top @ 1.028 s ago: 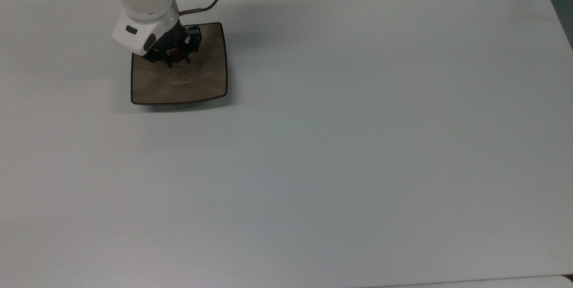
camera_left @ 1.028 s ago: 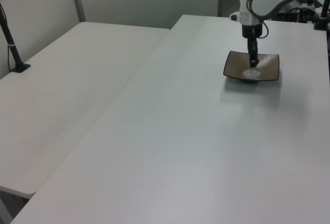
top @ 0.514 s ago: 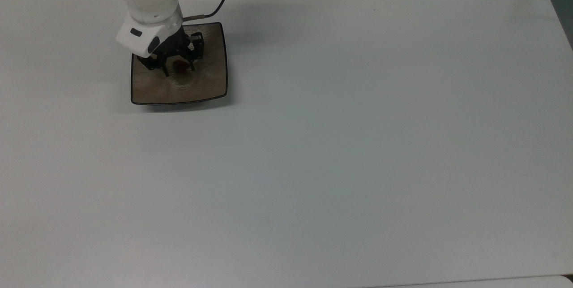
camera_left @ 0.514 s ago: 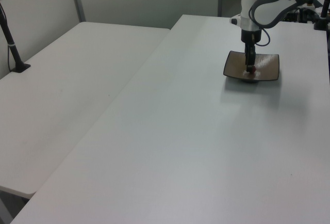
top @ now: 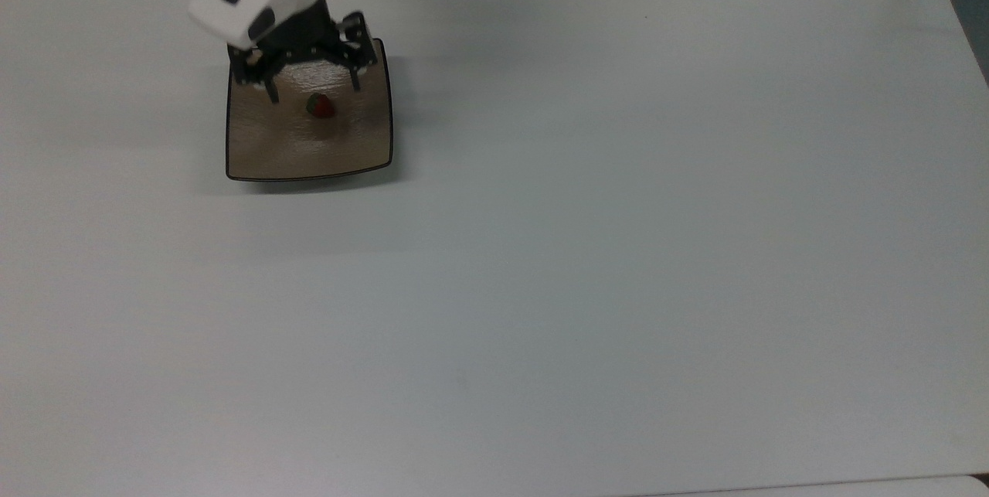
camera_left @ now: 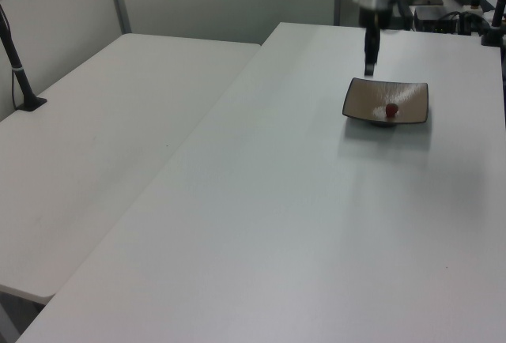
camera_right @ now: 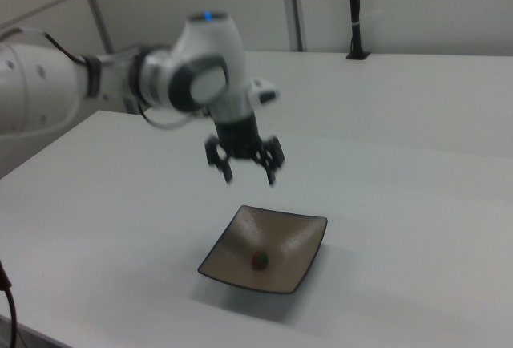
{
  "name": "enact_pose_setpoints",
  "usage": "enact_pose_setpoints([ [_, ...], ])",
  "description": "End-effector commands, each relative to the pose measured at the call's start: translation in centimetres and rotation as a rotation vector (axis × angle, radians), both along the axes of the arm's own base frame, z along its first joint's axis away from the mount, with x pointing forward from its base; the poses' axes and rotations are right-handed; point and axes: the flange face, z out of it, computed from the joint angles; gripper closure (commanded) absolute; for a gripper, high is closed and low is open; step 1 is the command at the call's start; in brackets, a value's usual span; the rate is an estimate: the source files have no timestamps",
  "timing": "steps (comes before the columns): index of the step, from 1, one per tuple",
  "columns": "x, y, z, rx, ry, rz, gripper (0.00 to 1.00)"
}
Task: Strawberries on a ceramic plate
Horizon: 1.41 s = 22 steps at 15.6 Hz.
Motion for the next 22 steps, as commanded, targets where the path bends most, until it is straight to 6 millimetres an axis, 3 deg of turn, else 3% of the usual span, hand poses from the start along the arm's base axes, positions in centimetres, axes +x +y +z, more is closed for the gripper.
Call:
enact_pose_setpoints([
  [1, -1.2, 2.8, 9.4, 0.046, 0.006, -0.129, 0.00],
  [3, -1.9, 5.2, 12.3, 0.098, 0.000, -0.162, 0.00],
  [6, -3.6, 8.1, 14.7, 0.123, -0.003, -0.243, 0.00],
  [10, -5.3, 9.8, 17.5, 0.140, -0.043, -0.298, 0.00],
  [18, -5.1, 14.3, 14.8, 0.118, -0.008, -0.005, 0.00],
  [22, -5.1, 14.3, 14.2, 0.115, 0.001, -0.002, 0.00],
])
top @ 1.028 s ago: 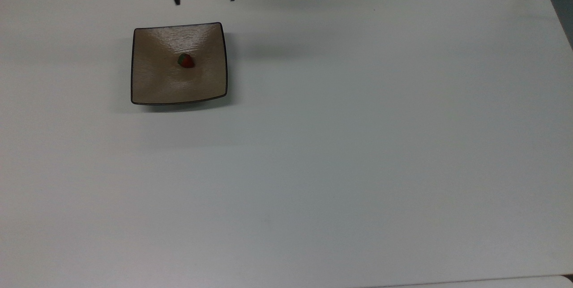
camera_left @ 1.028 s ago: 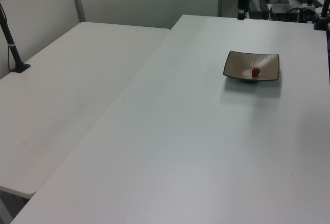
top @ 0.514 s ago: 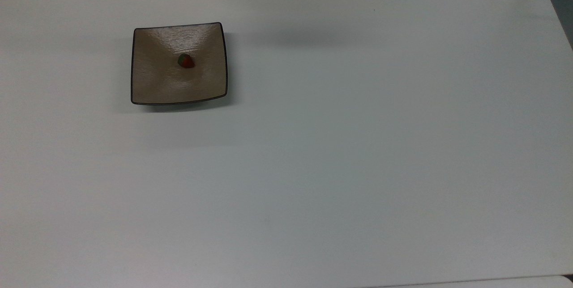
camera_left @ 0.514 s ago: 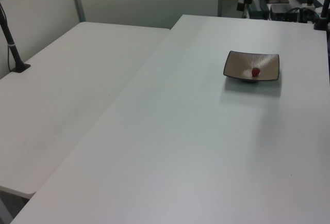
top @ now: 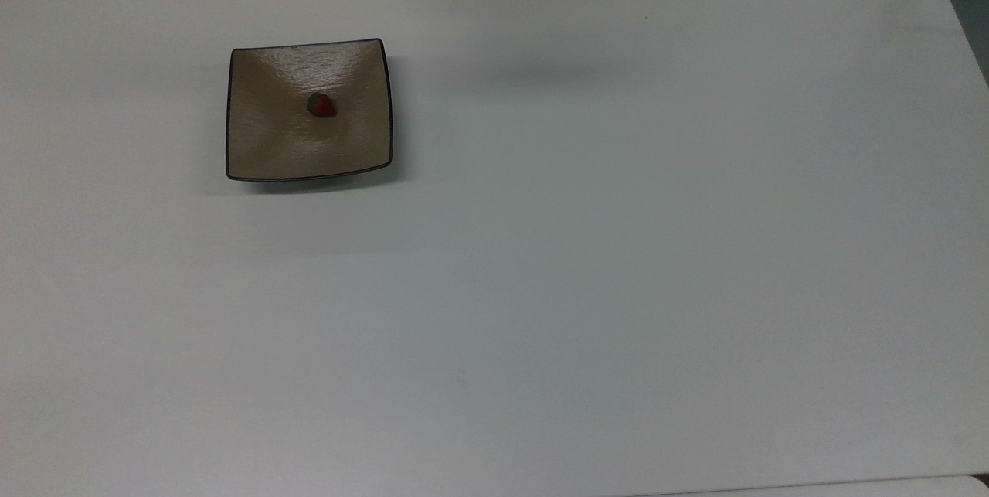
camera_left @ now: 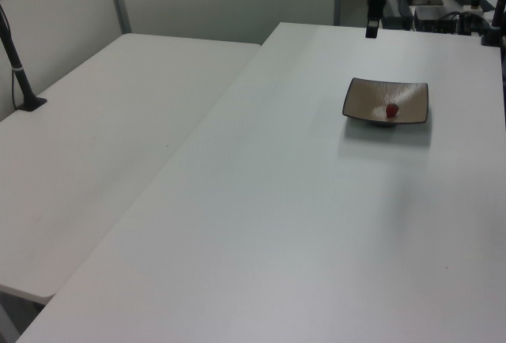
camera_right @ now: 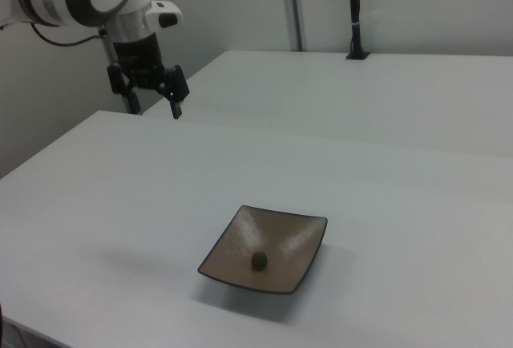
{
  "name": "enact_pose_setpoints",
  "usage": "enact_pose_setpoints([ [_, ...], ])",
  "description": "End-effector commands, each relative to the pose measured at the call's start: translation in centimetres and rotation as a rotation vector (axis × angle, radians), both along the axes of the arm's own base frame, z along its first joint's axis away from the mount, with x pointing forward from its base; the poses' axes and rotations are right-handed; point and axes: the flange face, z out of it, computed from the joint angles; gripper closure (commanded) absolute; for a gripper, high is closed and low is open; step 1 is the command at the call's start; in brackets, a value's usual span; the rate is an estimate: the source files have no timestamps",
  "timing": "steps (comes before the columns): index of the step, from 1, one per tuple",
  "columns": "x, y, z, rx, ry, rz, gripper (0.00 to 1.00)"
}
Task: Strawberries on a ceramic plate
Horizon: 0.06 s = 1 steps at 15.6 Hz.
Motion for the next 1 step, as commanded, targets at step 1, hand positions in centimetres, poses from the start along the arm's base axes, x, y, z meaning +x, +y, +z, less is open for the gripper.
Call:
enact_pose_setpoints([
  [1, -0.36, -0.30, -0.18, 0.008, 0.008, 0.024, 0.00],
])
